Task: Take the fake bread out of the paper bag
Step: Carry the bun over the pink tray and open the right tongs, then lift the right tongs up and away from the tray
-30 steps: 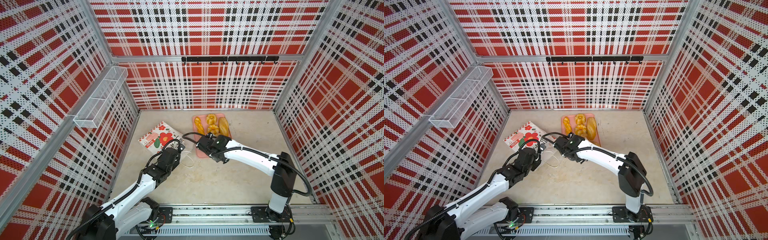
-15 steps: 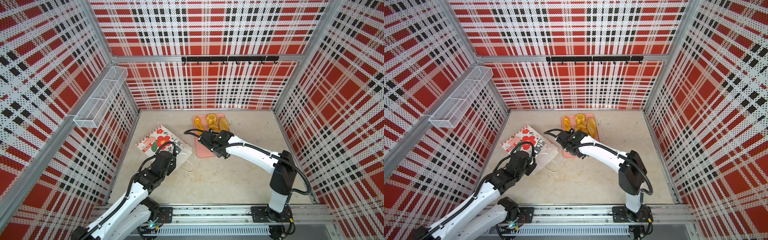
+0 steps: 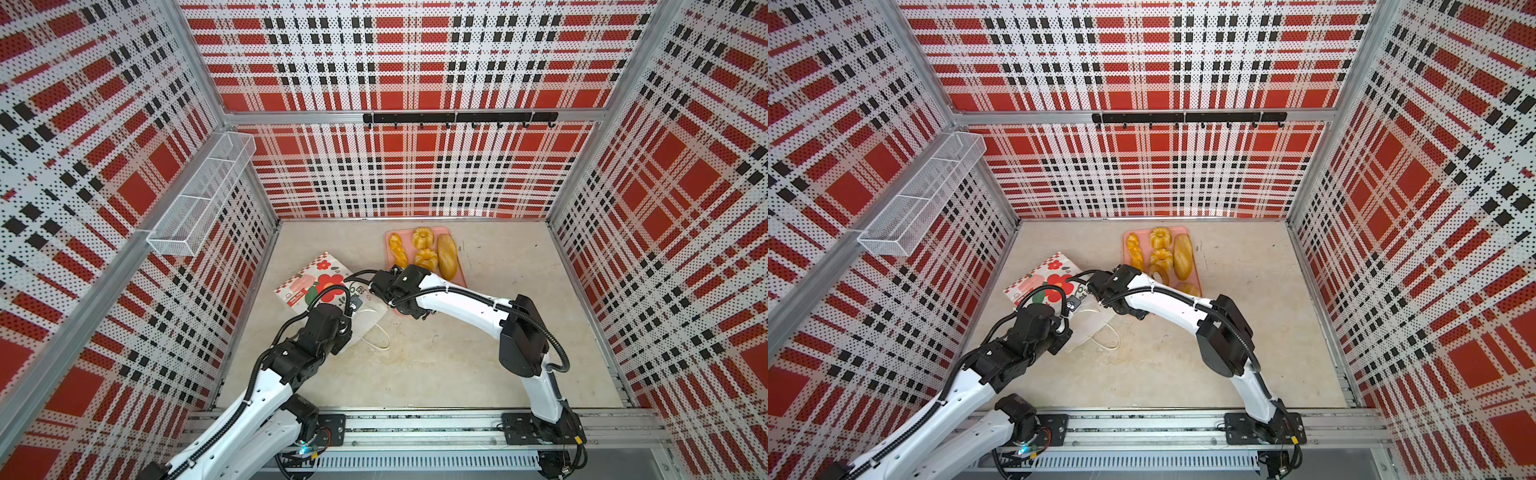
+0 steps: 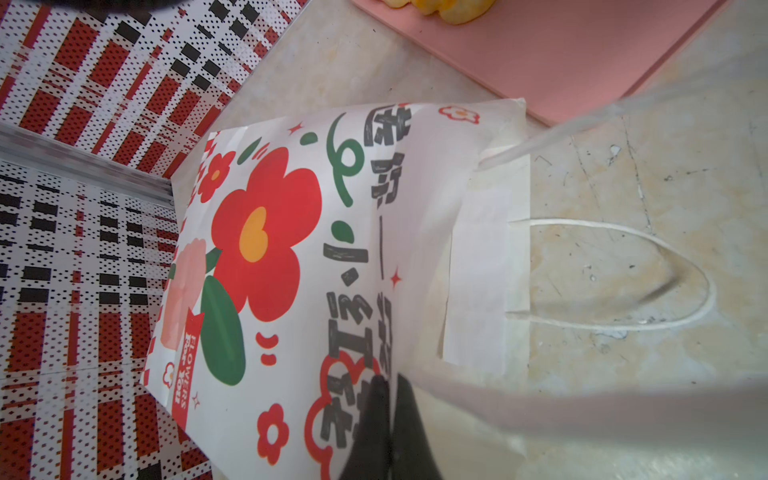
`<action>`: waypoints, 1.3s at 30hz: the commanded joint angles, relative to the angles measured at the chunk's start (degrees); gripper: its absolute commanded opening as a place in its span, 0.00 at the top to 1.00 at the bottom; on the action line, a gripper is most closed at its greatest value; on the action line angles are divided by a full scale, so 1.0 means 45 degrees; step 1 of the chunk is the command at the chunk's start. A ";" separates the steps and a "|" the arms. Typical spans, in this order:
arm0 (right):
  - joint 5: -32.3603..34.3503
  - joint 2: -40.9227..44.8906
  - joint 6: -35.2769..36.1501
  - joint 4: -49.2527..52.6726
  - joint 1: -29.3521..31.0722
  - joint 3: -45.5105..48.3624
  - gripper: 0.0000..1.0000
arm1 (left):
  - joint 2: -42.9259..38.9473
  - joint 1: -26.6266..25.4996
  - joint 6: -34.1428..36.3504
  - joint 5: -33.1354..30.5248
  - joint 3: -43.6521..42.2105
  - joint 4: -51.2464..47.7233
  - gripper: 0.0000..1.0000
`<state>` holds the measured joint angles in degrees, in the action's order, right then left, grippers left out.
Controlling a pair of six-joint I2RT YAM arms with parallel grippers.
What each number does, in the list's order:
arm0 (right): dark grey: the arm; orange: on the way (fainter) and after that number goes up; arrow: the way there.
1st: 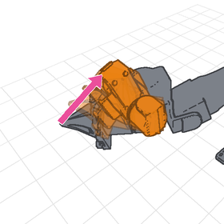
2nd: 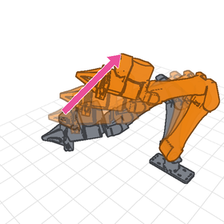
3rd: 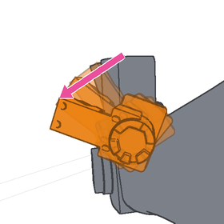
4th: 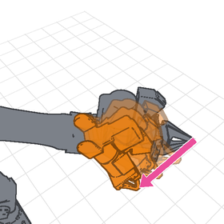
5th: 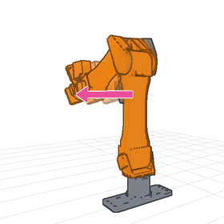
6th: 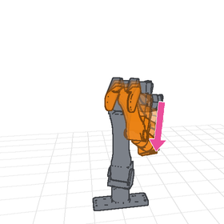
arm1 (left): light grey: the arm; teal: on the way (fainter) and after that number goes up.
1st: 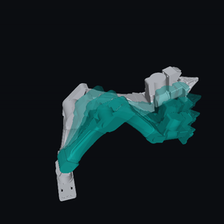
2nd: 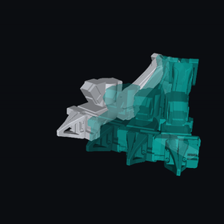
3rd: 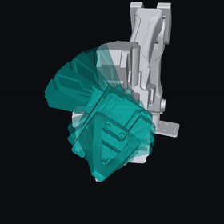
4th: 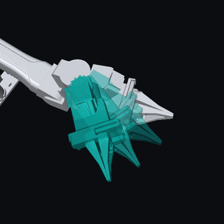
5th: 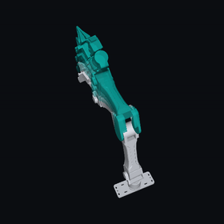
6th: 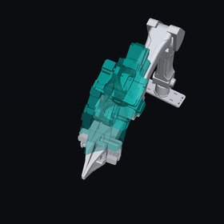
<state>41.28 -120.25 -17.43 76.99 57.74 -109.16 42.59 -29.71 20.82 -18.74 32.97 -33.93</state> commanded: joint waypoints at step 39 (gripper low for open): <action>-0.8183 0.4432 -0.1941 -0.7095 -0.2950 0.6219 0.94 | 0.0218 -0.0311 0.0098 0.0228 -0.0463 0.0655 1.00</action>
<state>2.33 -99.55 -26.59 46.35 44.29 -80.34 43.24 -30.74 21.04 -18.31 31.42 -32.51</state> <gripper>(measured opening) 0.224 0.047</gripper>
